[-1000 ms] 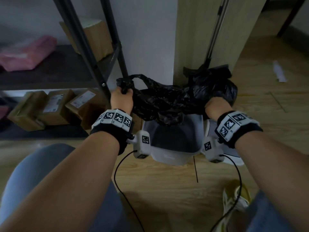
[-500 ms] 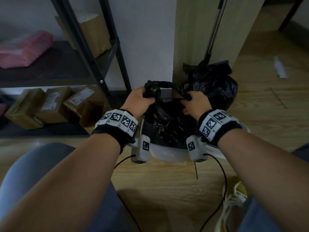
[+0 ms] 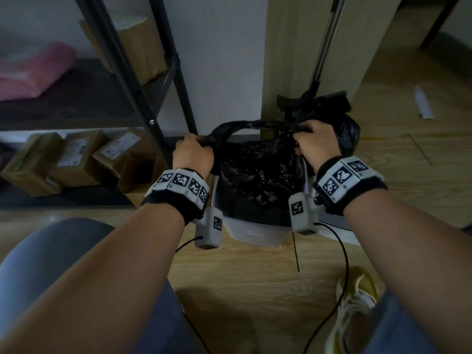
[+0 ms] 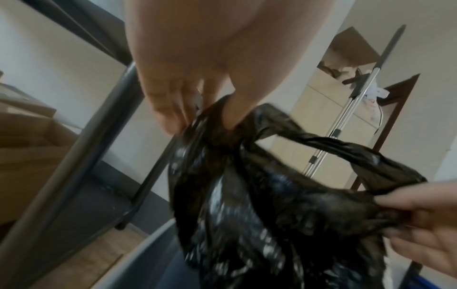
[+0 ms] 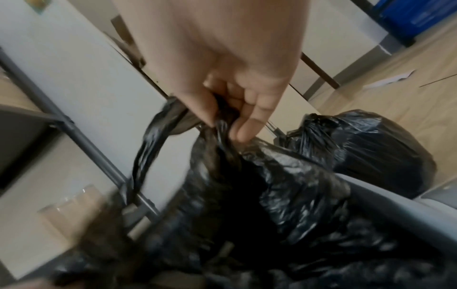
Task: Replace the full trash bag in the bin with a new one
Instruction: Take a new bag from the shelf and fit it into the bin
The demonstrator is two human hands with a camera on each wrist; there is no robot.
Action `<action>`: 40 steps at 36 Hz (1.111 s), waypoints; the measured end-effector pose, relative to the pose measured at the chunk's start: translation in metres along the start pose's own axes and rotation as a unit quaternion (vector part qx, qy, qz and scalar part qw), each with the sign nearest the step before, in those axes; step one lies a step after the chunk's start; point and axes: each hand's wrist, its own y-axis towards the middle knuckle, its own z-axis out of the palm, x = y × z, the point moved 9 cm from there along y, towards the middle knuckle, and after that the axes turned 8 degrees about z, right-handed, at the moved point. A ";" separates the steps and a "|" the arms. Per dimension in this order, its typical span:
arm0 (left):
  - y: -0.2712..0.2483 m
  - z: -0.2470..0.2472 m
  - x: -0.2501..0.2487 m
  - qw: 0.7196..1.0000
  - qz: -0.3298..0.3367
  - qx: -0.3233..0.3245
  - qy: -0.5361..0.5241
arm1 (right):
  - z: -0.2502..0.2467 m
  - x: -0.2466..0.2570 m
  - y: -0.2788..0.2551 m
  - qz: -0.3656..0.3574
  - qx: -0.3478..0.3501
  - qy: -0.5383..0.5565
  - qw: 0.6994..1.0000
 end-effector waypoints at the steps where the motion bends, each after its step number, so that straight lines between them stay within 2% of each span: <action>1: 0.001 -0.001 0.001 1.000 -0.005 -0.005 0.004 | 0.001 0.002 0.000 -0.004 0.007 0.008 1.000; 5: 0.004 0.002 0.003 1.000 -0.011 0.013 -0.003 | 0.003 0.011 -0.001 -0.025 0.039 0.053 0.998; 8: 0.001 -0.002 0.000 1.000 -0.008 -0.015 -0.016 | 0.005 0.012 -0.003 -0.010 0.058 0.072 0.996; 10: 0.002 -0.008 -0.008 0.998 0.020 -0.043 -0.031 | 0.006 0.013 -0.006 0.000 0.077 0.082 0.994; 12: 0.000 -0.008 -0.023 0.995 0.075 -0.048 -0.036 | 0.008 0.014 -0.011 0.009 0.100 0.097 0.990; 15: -0.002 0.021 -0.047 0.986 0.135 0.063 -0.072 | -0.002 0.009 -0.018 -0.002 0.078 0.074 0.994; 18: -0.009 0.030 -0.055 0.972 0.087 0.092 -0.198 | -0.006 0.009 -0.021 -0.029 0.079 0.022 0.996; 20: -0.008 0.026 -0.052 0.960 0.041 0.077 -0.266 | -0.006 0.009 -0.024 -0.038 0.081 -0.002 0.996; 22: -0.007 0.020 -0.049 0.958 0.027 0.045 -0.283 | -0.006 0.008 -0.026 -0.051 0.090 -0.037 0.994; 26: -0.003 -0.004 -0.058 0.985 0.110 -0.063 -0.118 | 0.002 0.004 -0.034 -0.088 0.124 -0.142 0.978; 31: -0.006 0.014 -0.078 0.979 0.194 -0.038 -0.042 | 0.018 -0.017 -0.053 -0.110 0.196 -0.285 0.932; 33: -0.010 0.032 -0.085 0.974 0.224 0.015 0.021 | 0.021 -0.025 -0.062 -0.112 0.211 -0.314 0.919; 35: -0.018 0.061 -0.087 0.956 0.242 0.120 0.112 | 0.024 -0.031 -0.068 -0.117 0.222 -0.345 0.904; 37: -0.031 0.088 -0.085 0.913 0.269 0.203 0.229 | 0.027 -0.035 -0.073 -0.120 0.241 -0.370 0.889; 40: -0.049 0.112 -0.074 0.859 0.292 0.277 0.315 | 0.030 -0.035 -0.076 -0.130 0.258 -0.391 0.874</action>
